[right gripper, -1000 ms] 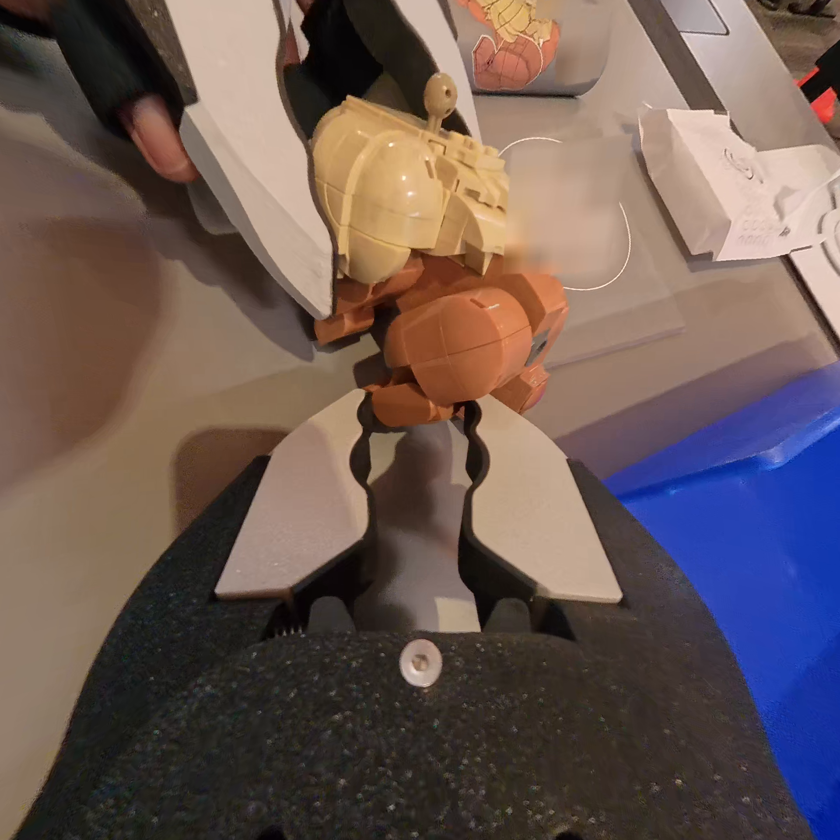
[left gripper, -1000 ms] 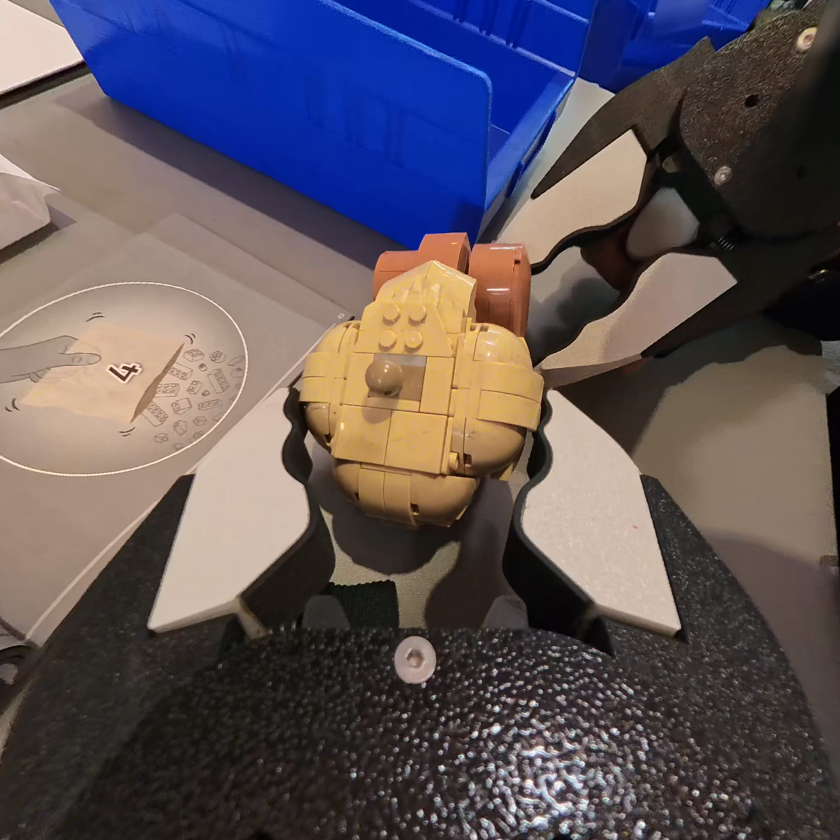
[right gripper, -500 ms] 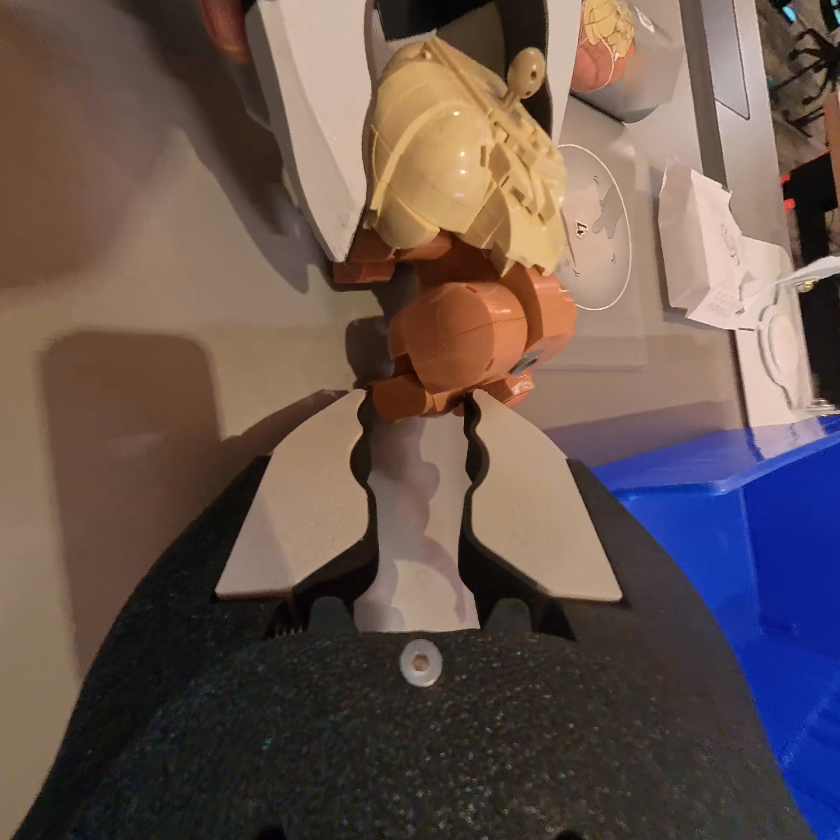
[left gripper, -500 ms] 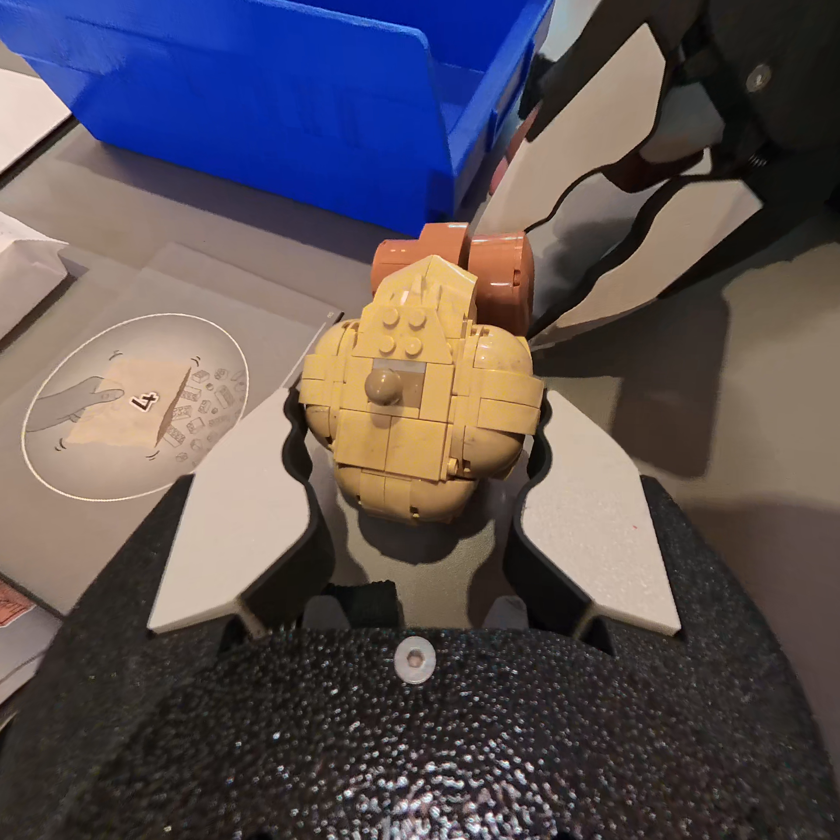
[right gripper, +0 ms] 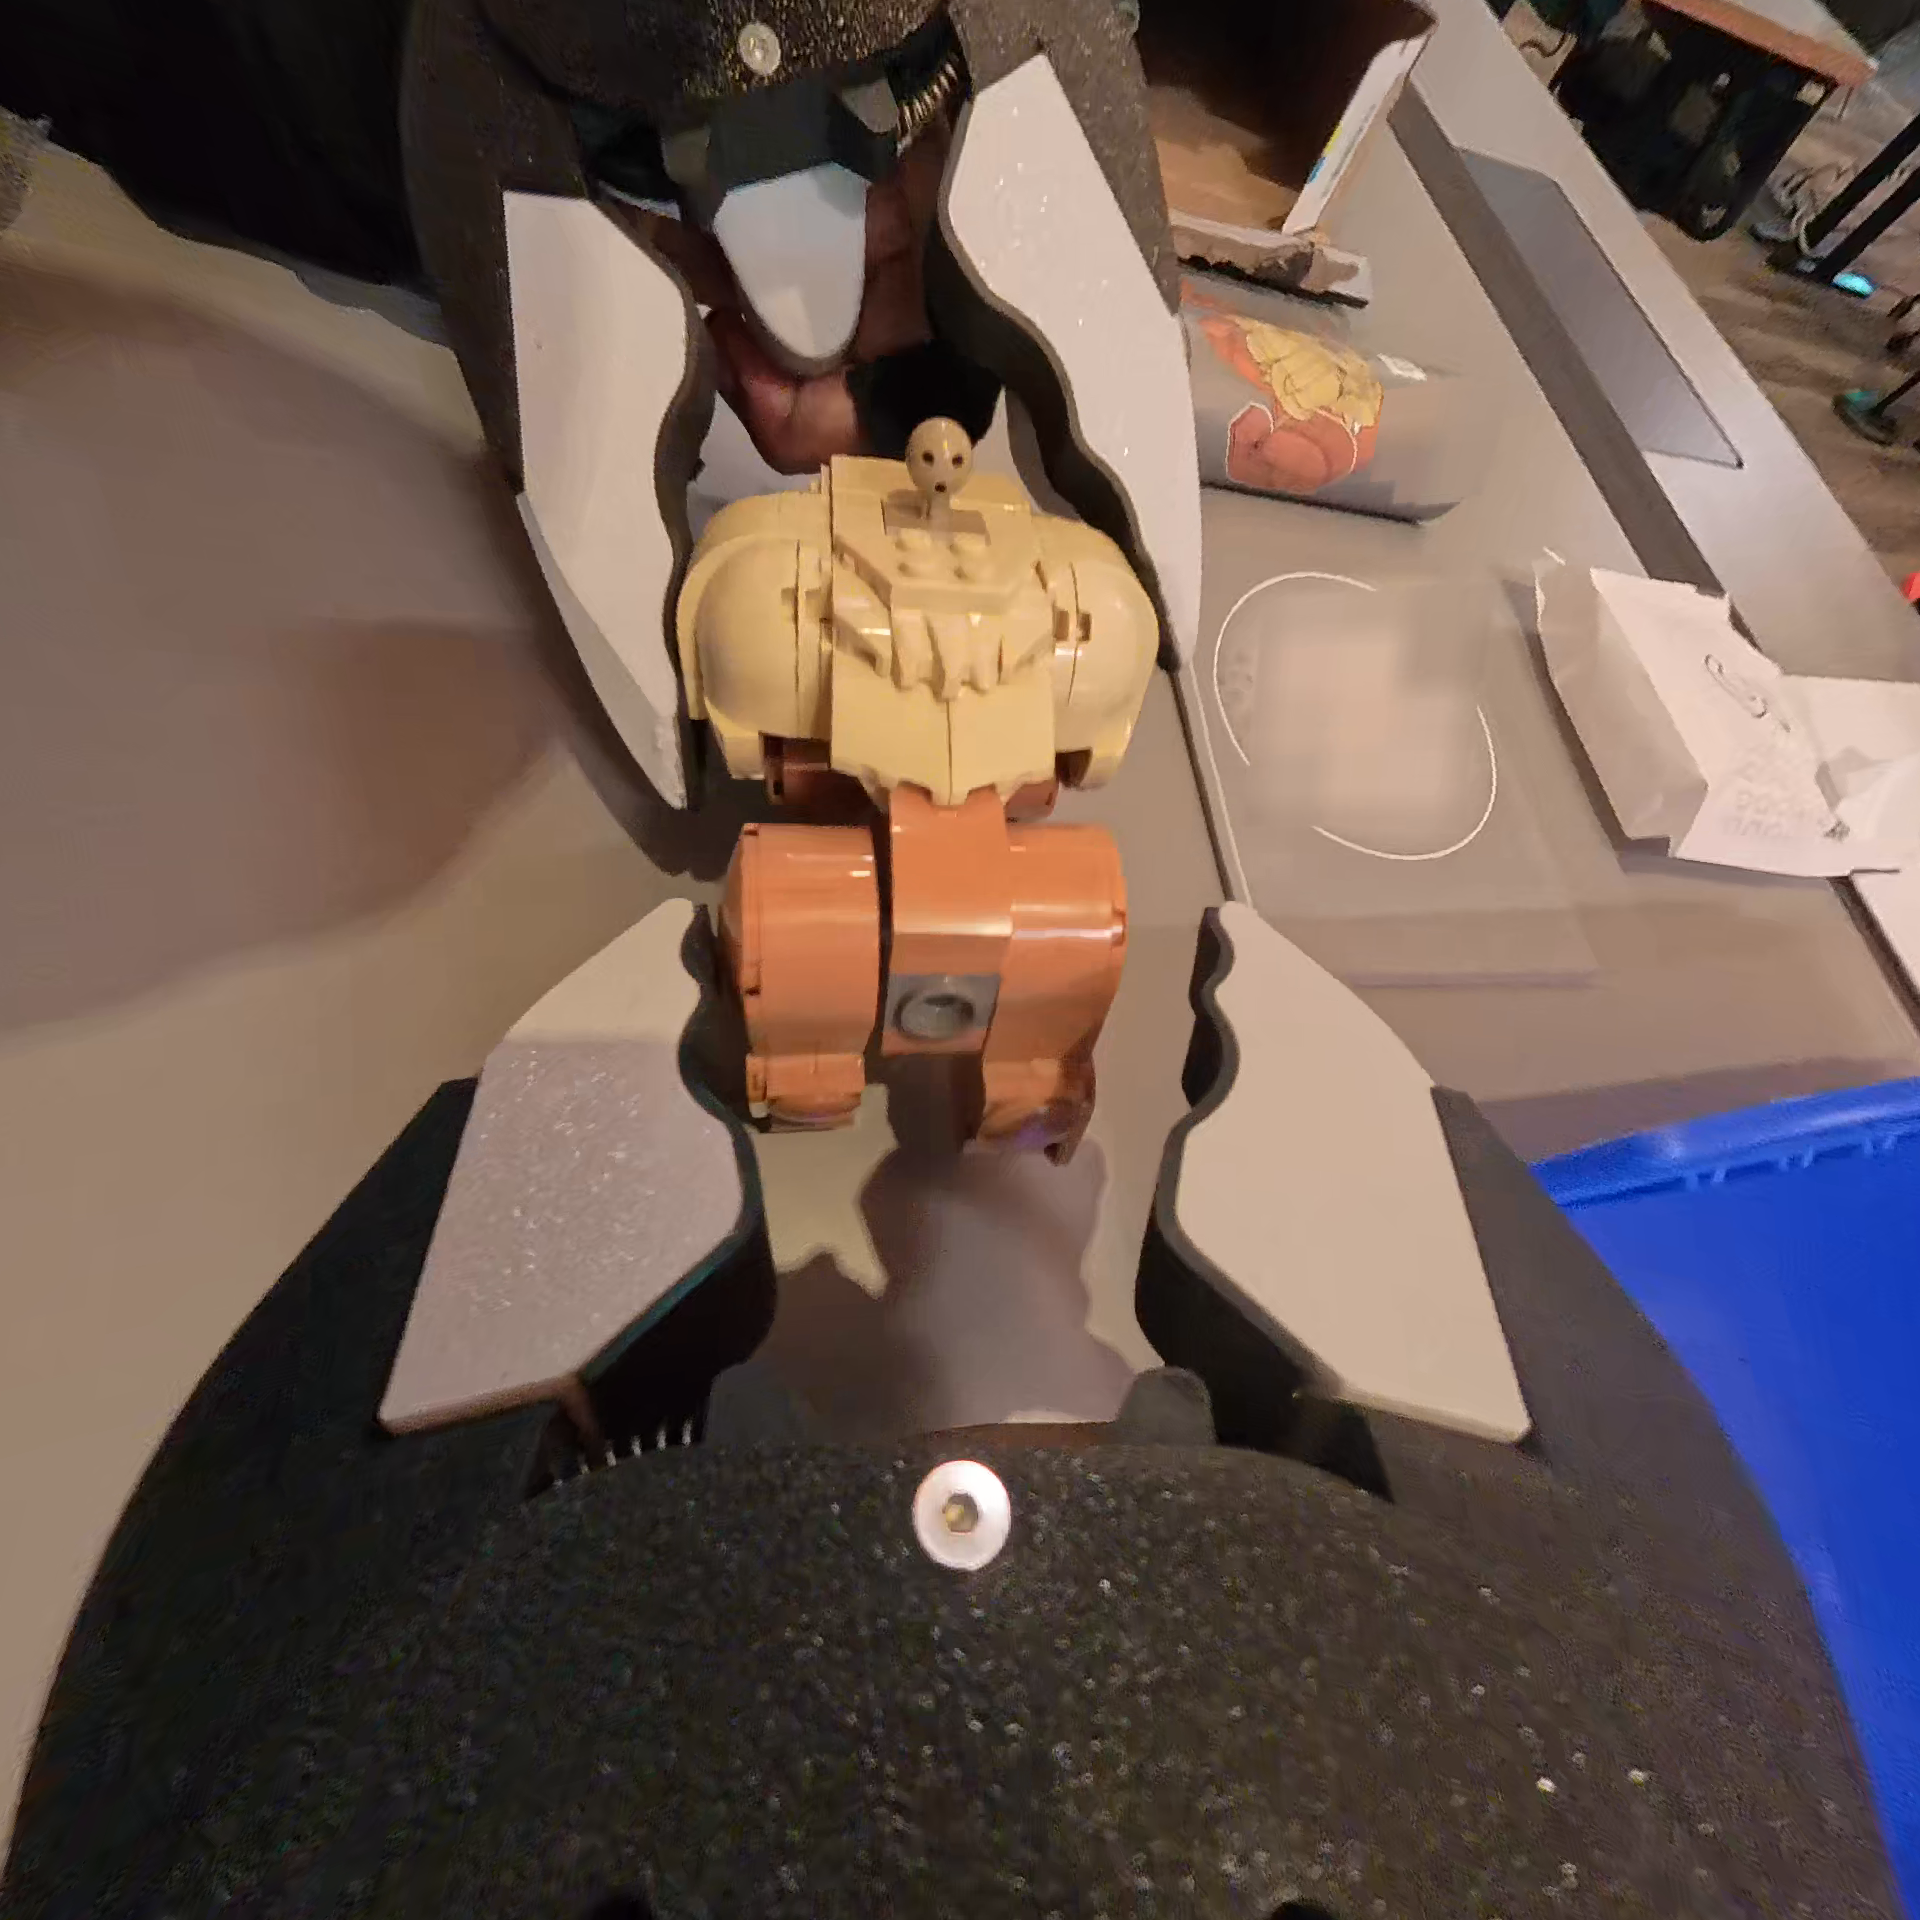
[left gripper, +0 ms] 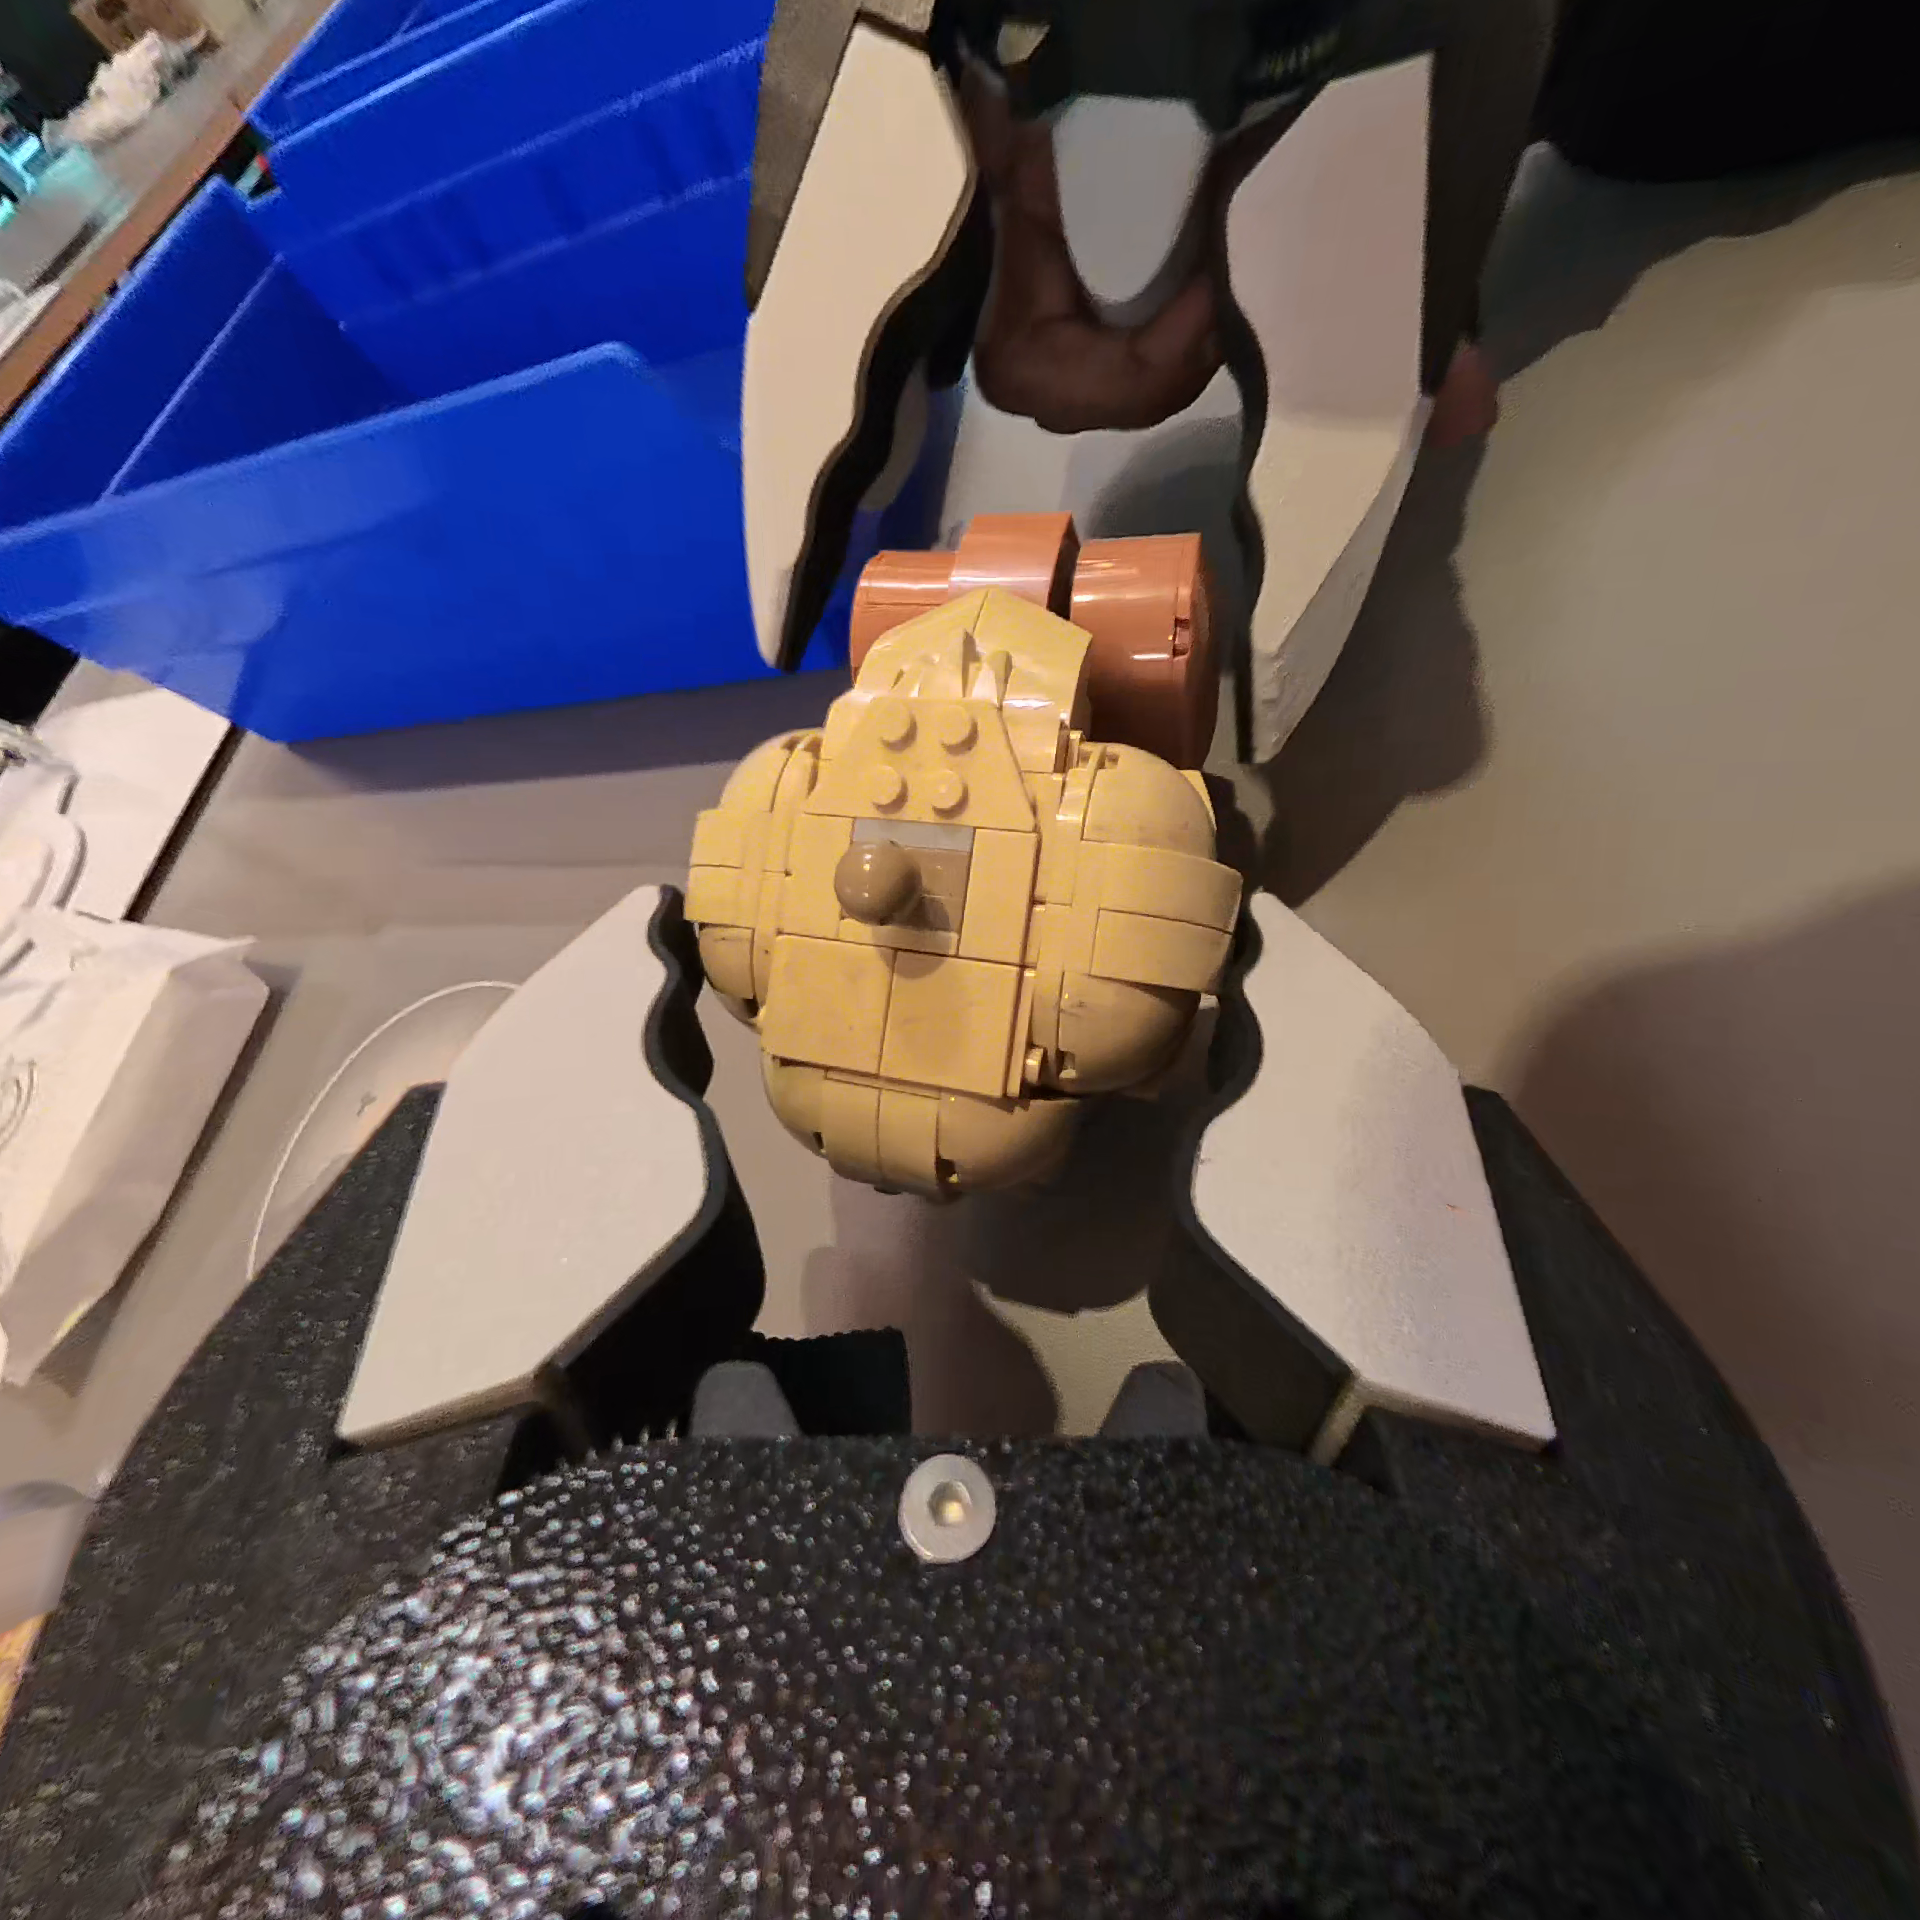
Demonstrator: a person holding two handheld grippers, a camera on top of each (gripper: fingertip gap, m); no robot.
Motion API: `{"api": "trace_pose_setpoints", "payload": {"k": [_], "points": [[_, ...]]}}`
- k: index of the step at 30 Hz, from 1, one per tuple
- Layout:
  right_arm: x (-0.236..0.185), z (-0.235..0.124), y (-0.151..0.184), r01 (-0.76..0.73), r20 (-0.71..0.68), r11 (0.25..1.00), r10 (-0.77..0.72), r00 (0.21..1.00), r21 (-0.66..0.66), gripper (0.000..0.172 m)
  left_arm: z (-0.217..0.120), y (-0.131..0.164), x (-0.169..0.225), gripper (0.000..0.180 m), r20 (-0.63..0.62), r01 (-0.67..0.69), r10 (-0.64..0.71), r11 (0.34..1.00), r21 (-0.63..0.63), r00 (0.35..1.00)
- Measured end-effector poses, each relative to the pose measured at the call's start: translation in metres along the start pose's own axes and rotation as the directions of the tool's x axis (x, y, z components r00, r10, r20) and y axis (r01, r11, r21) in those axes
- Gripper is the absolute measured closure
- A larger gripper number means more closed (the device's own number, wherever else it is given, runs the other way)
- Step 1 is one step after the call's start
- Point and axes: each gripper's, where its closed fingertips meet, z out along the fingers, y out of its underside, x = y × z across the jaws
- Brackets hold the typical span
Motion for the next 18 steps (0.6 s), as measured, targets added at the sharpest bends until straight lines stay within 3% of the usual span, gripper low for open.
{"api": "trace_pose_setpoints", "payload": {"k": [7,18], "points": [[-0.002,0.0,-0.006,0.066,-0.046,0.998,-0.066,0.997,0.015,0.097,0.001,0.0,0.0,0.085,0.031,-0.013,0.014,0.999,-0.031,0.999],[-0.003,0.0,-0.005,0.059,-0.035,0.998,-0.058,0.998,0.002,0.098,-0.002,-0.009,0.001,0.086,0.055,-0.039,0.039,0.999,-0.007,0.998]]}}
